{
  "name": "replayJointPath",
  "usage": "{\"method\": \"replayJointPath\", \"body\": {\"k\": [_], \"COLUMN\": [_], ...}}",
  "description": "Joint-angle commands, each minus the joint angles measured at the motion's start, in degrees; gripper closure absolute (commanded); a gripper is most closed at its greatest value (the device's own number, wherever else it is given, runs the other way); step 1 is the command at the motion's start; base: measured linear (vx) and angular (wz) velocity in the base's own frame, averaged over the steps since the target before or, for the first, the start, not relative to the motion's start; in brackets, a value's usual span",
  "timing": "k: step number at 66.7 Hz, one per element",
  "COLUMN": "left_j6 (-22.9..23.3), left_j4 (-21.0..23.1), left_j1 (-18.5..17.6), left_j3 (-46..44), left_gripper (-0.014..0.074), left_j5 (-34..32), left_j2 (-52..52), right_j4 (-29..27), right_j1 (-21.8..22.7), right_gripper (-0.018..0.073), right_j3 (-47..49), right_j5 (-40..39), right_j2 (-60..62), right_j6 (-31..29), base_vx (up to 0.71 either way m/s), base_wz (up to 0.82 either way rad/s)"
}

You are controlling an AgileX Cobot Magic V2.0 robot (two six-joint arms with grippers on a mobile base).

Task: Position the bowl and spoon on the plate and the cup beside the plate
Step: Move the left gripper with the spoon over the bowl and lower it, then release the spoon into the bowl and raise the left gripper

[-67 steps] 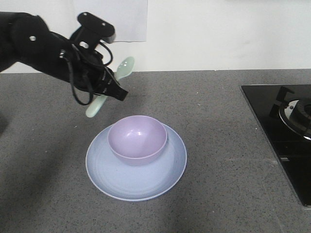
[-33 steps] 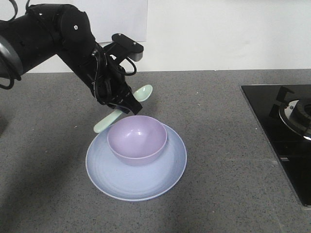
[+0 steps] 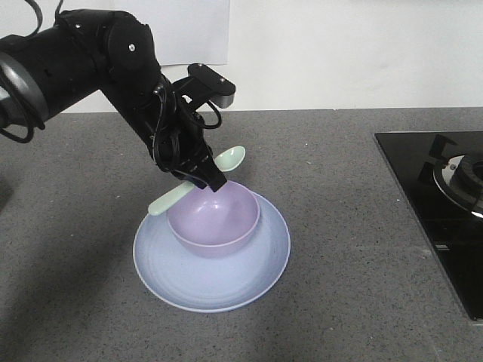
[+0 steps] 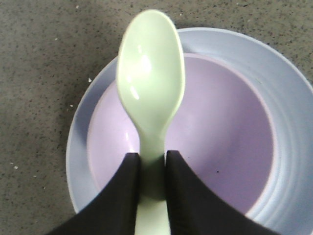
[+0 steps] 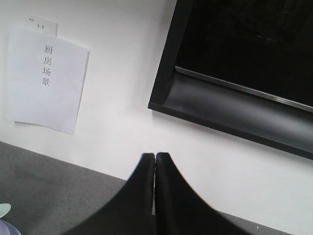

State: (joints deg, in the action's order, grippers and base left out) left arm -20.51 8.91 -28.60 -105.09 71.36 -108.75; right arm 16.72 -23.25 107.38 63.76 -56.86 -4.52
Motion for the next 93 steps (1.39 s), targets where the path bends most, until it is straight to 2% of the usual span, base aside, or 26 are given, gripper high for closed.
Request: {"method": "replayJointPath", "body": {"k": [1,15,28,45,55,67,74,93], "left_j6": [0.56,3.48,3.56,3.66,6.59,6.14,4.79,4.85], "left_j4": [0.89,0.59,-1.91,-2.12,-2.07,-2.2,-2.14,-0.67], "left_j1": [-0.8,-1.37,-1.37,-1.37,-1.37,-1.37,-1.37,-1.37], "left_j3": [-1.83,-1.28,1.83,2.49,2.84,5.56,5.57,5.57], "left_gripper": [0.0592,0.0585,0.0577,0.0576,0.0575,0.0575,0.0575,0.0569], "left_j5": [0.41,0.41,0.41,0.41,0.41,0.41,0.41,0.13], "left_j2": [2.66,2.72,2.86,2.86,2.94,3.92,4.11,4.14], "right_j4": [1.34,1.66,1.66,1.66,1.66,1.66,1.66,1.19], "right_j1": [0.14,0.14,0.14,0.14,0.14,0.14,0.14,0.14], "right_gripper": [0.057,0.057,0.057,0.0568,0.0568,0.0568,0.0568,0.0568], "right_j3": [1.04,1.04,1.04,1.04,1.04,1.04,1.04,1.04], "right_j5": [-3.43,-3.18,-3.11,-3.06,-3.06,-2.95,-2.9,-2.54], "right_j2": [-0.08,-0.08,-0.08,-0.08,-0.08,-0.08,-0.08,-0.08], "right_j6": [-0.58,-0.58,-0.58,-0.58,-0.58,-0.58,-0.58,-0.68], "base_vx": [0.0,0.0,0.0,0.0,0.0,0.0,0.0,0.0], "base_wz": [0.0,0.0,0.0,0.0,0.0,0.0,0.0,0.0]}}
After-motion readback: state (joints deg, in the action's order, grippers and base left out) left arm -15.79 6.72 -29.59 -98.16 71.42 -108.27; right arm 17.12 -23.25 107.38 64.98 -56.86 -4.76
